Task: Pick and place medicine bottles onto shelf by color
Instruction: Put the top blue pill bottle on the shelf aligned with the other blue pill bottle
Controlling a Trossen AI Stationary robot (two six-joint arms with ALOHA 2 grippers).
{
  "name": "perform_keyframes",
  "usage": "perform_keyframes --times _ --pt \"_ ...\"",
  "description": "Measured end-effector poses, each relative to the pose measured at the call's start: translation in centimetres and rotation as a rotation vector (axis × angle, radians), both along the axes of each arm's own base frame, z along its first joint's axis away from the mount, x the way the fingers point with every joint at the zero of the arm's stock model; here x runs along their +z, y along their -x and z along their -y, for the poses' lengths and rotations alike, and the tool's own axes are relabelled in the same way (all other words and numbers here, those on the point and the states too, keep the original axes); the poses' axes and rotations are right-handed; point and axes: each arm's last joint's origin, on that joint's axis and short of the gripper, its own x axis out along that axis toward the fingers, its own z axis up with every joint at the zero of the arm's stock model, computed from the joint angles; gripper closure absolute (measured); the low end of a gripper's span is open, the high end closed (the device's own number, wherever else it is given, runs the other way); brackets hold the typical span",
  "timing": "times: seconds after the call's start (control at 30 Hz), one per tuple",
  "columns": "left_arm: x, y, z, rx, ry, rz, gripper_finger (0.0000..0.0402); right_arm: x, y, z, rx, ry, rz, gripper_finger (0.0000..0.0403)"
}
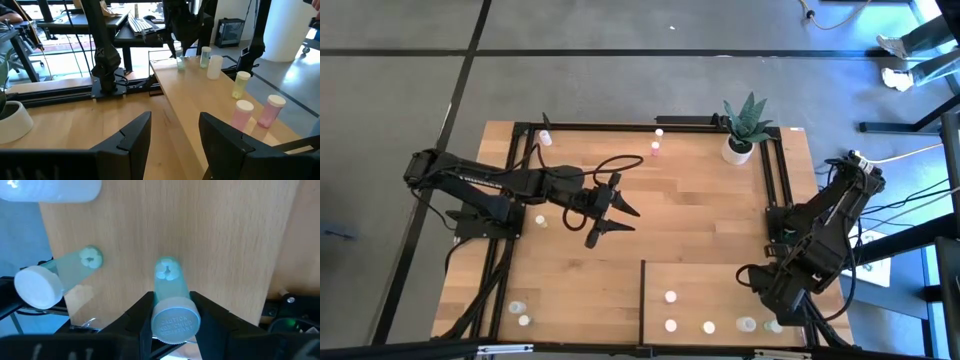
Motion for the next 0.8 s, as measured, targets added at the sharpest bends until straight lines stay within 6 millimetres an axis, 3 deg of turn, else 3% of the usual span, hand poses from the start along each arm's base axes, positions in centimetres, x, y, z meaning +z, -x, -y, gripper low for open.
perform_keyframes --times 0.8 --pt "-0.01 0.04 0.13 -0.049 0.010 -0.001 0.0242 -0.01 0.04 0.07 0.006 0.007 -0.003 0.0283"
